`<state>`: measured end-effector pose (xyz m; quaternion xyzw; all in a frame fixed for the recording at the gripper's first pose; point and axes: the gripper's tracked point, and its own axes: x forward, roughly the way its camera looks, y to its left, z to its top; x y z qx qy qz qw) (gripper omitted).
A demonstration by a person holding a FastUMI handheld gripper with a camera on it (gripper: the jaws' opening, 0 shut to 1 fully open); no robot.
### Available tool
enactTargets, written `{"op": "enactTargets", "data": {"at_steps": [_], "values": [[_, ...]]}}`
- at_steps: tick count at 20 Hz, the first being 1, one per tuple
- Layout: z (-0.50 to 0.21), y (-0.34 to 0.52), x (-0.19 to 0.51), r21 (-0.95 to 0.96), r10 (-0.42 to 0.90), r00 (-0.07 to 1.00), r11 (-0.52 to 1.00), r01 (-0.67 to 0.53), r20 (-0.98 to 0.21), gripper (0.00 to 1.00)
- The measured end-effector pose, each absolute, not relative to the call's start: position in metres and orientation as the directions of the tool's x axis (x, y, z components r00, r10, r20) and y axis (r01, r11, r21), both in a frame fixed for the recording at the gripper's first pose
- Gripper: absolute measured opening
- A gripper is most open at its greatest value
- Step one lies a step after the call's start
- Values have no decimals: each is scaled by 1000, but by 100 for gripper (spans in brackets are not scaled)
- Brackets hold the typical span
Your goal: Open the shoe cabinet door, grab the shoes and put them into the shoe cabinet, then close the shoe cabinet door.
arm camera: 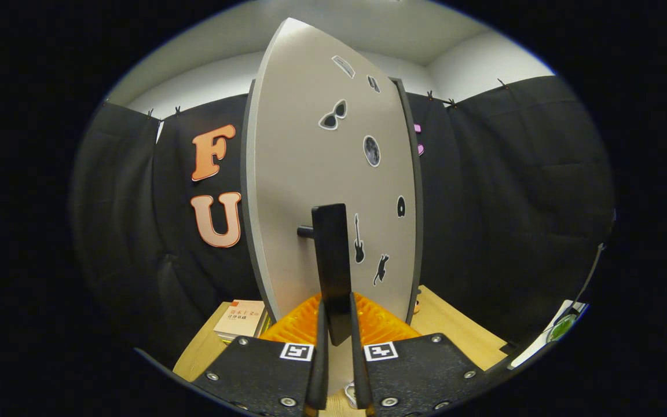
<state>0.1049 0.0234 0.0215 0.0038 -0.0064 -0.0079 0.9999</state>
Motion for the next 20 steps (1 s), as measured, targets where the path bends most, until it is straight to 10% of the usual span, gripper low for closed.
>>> {"op": "enactTargets", "data": {"at_steps": [20], "values": [[8,-145,66,16,-254,967,967,254,-8,14]]}}
